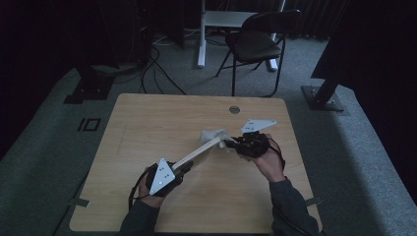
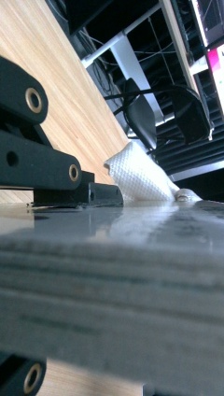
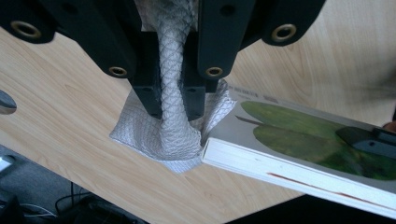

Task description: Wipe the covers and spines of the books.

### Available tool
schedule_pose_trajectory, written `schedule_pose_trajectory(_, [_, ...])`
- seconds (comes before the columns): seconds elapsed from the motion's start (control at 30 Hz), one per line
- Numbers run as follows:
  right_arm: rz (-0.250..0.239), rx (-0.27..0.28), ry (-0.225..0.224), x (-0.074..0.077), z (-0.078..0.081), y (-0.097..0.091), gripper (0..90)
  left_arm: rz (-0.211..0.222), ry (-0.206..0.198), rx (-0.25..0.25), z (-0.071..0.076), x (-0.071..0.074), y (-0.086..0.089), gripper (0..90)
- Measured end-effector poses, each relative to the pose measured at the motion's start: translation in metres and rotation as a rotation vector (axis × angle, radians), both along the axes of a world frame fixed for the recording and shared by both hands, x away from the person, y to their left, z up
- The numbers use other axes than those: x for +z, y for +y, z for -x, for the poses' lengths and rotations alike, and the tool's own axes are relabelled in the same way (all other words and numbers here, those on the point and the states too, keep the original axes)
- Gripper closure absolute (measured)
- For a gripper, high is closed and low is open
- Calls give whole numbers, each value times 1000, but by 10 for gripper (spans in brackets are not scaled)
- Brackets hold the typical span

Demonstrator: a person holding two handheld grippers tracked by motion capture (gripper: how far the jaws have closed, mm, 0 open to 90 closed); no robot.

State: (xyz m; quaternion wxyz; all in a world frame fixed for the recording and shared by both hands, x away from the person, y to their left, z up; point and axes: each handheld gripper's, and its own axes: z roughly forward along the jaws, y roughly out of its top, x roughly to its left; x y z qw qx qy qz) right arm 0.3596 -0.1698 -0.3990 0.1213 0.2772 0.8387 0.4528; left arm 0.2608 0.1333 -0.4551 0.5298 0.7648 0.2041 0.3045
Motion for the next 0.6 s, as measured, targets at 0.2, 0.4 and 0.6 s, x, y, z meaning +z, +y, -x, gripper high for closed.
schedule_pose_trajectory(0.2, [-18, 8, -2, 3, 1, -2, 822, 14, 21, -12, -2, 0, 1, 782])
schedule_pose_trajectory(0.4, [-6, 23, 15, -2, 1, 4, 822, 30, 52, -24, -4, 0, 2, 782])
schedule_pose_trajectory(0.6, [-3, 31, 23, -5, 0, 8, 822, 53, 76, -36, -5, 0, 5, 782])
